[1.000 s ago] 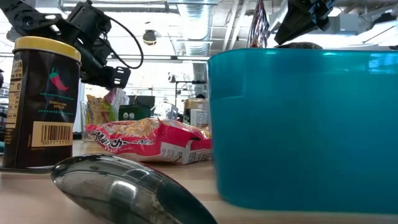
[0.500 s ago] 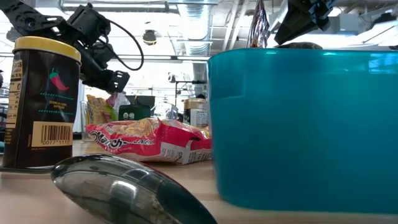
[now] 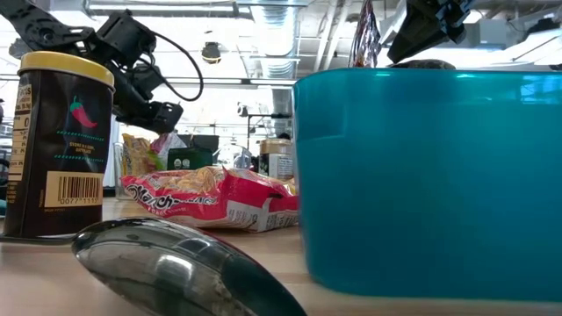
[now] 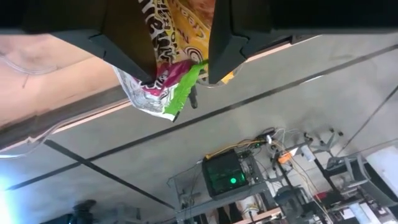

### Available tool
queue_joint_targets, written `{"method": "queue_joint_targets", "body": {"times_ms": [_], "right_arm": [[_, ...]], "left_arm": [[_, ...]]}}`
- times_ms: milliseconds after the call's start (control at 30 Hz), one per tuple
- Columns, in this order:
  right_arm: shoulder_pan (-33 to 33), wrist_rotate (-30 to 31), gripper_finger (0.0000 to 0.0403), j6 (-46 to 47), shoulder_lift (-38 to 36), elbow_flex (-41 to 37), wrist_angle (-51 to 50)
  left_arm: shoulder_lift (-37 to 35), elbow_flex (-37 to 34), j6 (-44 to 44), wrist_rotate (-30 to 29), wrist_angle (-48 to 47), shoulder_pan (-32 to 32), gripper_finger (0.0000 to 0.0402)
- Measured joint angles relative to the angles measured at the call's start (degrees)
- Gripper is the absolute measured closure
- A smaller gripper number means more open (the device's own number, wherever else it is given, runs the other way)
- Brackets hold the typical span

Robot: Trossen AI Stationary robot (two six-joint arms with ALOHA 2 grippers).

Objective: Pick & Place Food Item
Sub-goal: Put the green noodle pack into the transparent bin

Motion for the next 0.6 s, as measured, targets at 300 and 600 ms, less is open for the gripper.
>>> {"method": "queue_joint_targets", "body": {"times_ms": [300, 600], "right_arm": [[0.0, -0.02, 0.0331, 0.0, 0.0, 0.0, 0.0], [0.0, -0.1, 0.0331, 0.01, 0.0, 0.0, 0.0]], "left_arm": [[0.0, 0.0, -0.05, 0.22, 0.02, 1.36, 0.0225], [0.0, 0.02, -1.58, 2.23, 0.03, 1.36, 0.0205]]}}
